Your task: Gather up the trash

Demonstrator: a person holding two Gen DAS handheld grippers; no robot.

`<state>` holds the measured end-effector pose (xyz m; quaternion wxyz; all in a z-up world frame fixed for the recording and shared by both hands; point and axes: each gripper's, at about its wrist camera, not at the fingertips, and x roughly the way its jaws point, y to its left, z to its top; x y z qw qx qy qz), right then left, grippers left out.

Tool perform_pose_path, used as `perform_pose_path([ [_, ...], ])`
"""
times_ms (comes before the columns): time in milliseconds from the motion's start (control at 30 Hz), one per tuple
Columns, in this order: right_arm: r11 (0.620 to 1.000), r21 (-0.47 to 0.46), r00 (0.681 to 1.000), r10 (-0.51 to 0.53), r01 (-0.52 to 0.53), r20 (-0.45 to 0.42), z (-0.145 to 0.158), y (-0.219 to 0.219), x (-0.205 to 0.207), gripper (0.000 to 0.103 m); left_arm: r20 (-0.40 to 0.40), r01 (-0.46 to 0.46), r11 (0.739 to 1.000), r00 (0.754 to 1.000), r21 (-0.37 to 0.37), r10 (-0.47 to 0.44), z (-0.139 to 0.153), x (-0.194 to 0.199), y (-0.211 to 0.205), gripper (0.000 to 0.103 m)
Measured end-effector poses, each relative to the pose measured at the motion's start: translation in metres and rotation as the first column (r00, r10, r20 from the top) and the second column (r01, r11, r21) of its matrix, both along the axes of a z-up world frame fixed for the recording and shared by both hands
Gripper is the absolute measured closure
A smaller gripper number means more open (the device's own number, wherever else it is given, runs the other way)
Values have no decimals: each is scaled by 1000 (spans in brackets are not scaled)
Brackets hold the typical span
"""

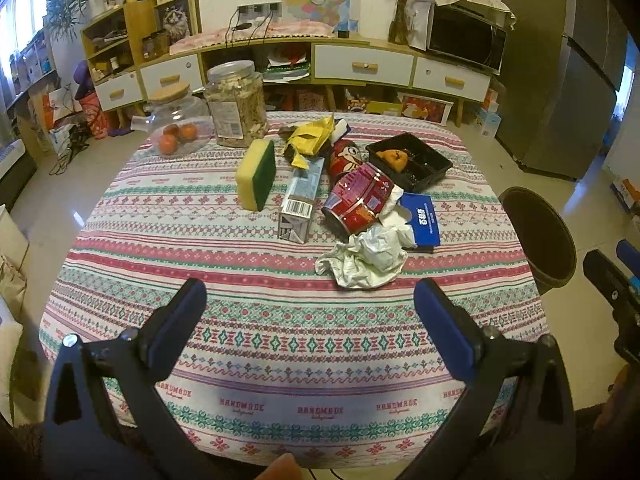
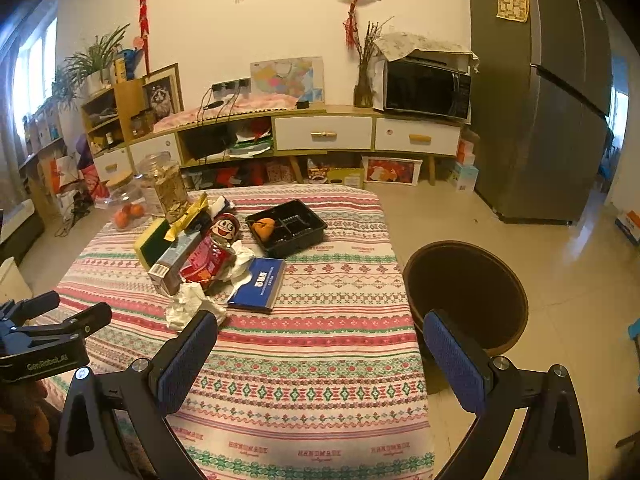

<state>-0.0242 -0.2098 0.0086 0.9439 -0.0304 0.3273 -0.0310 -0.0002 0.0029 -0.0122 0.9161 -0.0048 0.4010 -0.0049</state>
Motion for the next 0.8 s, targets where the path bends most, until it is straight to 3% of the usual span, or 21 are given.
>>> perform_pose_path([
  [300, 999, -7, 998, 47, -47, 50, 5, 18, -4, 0, 47, 14, 1000, 999, -1, -14, 4, -5, 3, 0],
  [800, 998, -44, 993, 54, -49, 104, 1, 34, -8, 0, 85, -67, 998, 994, -21, 69, 2, -22, 41, 0],
])
